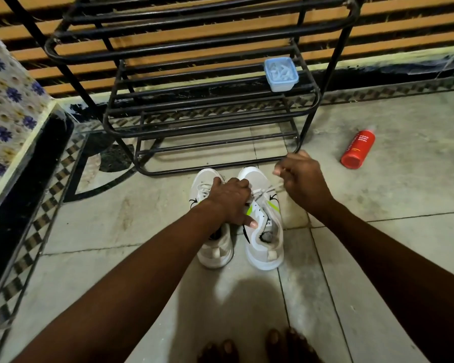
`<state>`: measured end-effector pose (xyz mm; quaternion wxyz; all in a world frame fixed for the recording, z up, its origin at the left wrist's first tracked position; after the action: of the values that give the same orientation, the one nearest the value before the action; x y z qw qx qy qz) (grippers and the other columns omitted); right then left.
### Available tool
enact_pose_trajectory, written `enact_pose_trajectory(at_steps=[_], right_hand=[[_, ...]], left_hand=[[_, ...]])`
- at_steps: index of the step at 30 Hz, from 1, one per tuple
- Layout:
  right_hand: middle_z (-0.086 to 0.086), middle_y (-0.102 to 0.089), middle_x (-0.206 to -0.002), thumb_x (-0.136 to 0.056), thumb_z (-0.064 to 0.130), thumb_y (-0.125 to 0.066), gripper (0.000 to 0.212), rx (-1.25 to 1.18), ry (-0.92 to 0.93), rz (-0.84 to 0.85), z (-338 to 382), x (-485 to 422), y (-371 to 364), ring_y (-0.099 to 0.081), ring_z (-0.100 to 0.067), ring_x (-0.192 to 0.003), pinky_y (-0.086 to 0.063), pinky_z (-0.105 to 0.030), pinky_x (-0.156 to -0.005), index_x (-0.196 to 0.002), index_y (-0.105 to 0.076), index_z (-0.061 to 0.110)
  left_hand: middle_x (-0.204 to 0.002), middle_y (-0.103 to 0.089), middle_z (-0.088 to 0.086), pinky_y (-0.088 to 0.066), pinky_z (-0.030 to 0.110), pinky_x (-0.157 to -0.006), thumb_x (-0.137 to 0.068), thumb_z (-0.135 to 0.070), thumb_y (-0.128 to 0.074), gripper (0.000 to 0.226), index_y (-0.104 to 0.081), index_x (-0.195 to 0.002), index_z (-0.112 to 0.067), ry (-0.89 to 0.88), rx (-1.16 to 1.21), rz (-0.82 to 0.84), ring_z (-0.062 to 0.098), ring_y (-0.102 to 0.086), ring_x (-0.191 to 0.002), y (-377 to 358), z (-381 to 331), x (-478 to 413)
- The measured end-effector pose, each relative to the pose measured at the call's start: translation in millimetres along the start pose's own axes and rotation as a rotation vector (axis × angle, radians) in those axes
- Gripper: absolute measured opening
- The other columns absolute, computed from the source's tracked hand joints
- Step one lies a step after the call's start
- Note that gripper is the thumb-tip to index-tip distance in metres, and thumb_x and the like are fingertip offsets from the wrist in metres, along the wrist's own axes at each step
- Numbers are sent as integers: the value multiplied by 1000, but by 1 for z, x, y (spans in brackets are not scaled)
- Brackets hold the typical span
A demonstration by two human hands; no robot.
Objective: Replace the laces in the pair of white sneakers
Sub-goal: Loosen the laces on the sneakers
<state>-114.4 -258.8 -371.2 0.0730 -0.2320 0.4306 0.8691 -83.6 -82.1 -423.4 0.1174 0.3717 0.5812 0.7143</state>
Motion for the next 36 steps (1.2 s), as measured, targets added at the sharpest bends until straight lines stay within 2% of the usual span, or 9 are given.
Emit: enact_pose_trajectory(at_steps=[4,9,13,16,19,22,26,32,36], right_hand=[[7,-64,-84,-89,4,-61,15,-287,-414,-230,-5,6,-2,-53,-6,-87,-40,-21,-79,-79,-66,14],[-15,-67,-90,-101,-3,-45,27,-1273,-898,-298,-11,16,-24,-70,-23,-76,-56,-34,-67,-77,-55,5],[-10,-67,-81,-103,4,-44,21,-590,-421,2,-12,10,-12,-49,-11,-50,-41,-22,-52,-83,-48,6],[-3,-61,-76,-96,1,-54,9,-41,67,334,-10,9,-14,-56,-19,-65,-42,-30,-61,-89,-51,5],[-11,-62,-84,-91,11,-62,12,235,239,641,-6,18,-35,-58,-30,-77,-48,-39,-69,-101,-58,5],[-10,-64,-83,-88,17,-64,10,272,237,633,-4,8,-36,-61,-30,-80,-44,-33,-71,-86,-66,8],[-8,-60,-68,-84,21,-76,23,173,75,365,-12,-5,-9,-58,-30,-71,-28,-27,-67,-70,-65,6],[3,-51,-55,-76,10,-76,33,-52,-349,117,-32,14,4,-55,-22,-61,-41,-30,-64,-56,-51,16],[12,-39,-44,-70,7,-73,38,-333,-541,-24,-43,19,2,-37,-10,-49,-34,-27,-57,-51,-43,20]], left_hand=[[-134,-45,-3,-33,52,-104,-74,-79,-67,81,-57,-129,-21,11,39,7,23,-41,-134,-1,1,0],[-139,-43,-3,-34,53,-106,-74,-79,-66,86,-55,-136,-21,8,32,23,23,-39,-136,0,1,0],[-142,-43,-3,-36,53,-107,-74,-79,-67,88,-52,-138,-21,13,43,35,24,-38,-137,0,0,0],[-140,-43,-3,-37,52,-105,-74,-79,-68,88,-52,-138,-21,13,44,34,24,-38,-137,0,1,0],[-139,-44,-3,-38,52,-105,-73,-78,-68,89,-51,-139,-20,12,52,39,24,-38,-136,0,1,-1],[-136,-44,-3,-39,52,-102,-73,-79,-68,89,-52,-137,-20,12,50,36,23,-39,-134,-1,2,-1],[-134,-45,-3,-40,52,-101,-72,-79,-69,89,-52,-135,-19,8,49,29,23,-40,-132,-2,2,-1],[-135,-45,-4,-40,53,-103,-72,-79,-69,87,-54,-134,-20,6,54,28,23,-40,-133,-1,2,0],[-133,-45,-4,-41,52,-103,-73,-78,-69,82,-57,-131,-21,0,59,29,23,-40,-132,0,2,1]])
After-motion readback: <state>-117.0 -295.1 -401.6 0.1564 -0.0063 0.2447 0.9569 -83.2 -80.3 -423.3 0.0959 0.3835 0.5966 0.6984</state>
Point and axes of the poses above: each hand's wrist, its own x-axis away from the middle knuckle, its own y-axis out of the back of the hand, z = x × y, the point moved 4 cm from there along -x, towards the middle knuckle
